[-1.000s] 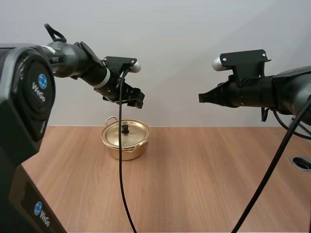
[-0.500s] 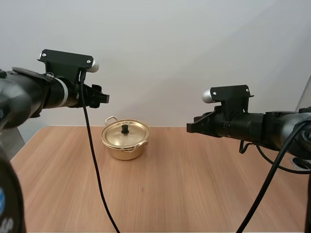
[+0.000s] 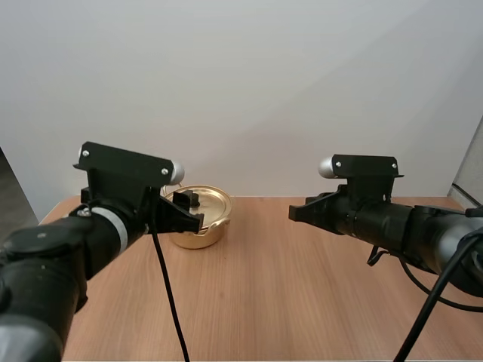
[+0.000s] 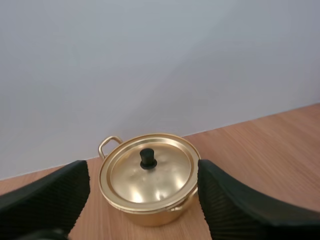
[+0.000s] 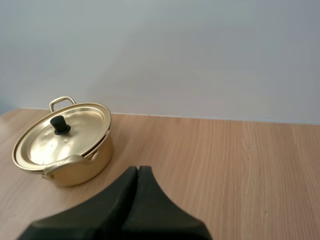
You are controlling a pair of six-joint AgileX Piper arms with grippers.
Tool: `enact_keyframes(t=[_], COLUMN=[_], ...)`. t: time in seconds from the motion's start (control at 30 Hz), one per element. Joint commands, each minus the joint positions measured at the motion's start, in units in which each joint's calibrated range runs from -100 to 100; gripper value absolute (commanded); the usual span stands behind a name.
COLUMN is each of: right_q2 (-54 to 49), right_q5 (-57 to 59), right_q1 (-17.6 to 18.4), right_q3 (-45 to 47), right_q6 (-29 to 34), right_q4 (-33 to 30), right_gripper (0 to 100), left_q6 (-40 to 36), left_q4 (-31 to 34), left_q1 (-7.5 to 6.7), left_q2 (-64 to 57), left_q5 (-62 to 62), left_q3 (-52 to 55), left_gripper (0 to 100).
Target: Open the pot, put the car inside, and close it
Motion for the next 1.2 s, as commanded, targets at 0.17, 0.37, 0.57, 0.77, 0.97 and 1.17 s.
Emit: enact_keyframes(t=[0.17, 0.37, 0.57, 0.77, 0.97, 1.17], right_q2=[-0.14, -0.14, -3.21, -24.49, -52.00, -54.41], right_q5=[-11.58, -13.61, -20.95, -31.69, -46.23, -60.57], right_q1=[-0.02, -0.02, 0.90, 5.85, 8.36, 8.44], right_q3=[7.72, 11.80, 16.05, 20.69, 22.26, 22.26], right_q6=[0.00, 0.00, 0.00, 0.00, 0.00, 0.00], right_q4=[-0.81, -0.81, -1.25, -0.83, -0.72, -0.83], right_gripper=[0, 0, 0, 0, 0, 0], left_q6=[-1.84, -1.84, -1.95, -5.73, -30.63, -69.52], left_q4=[2.92, 16.49, 45.70, 53.92, 58.37, 76.25], left_q1=[0.03, 0.03, -0.04, -2.58, -7.51, -13.53], left_q2=[-11.14, -11.14, -14.54, -26.89, -36.78, -36.78], left_q5=[-3.63, -2.69, 3.66, 14.98, 6.47, -21.01], left_q3=[6.00, 14.67, 14.95, 15.22, 15.92, 18.70], left_gripper=[100, 100, 100, 100, 100, 100])
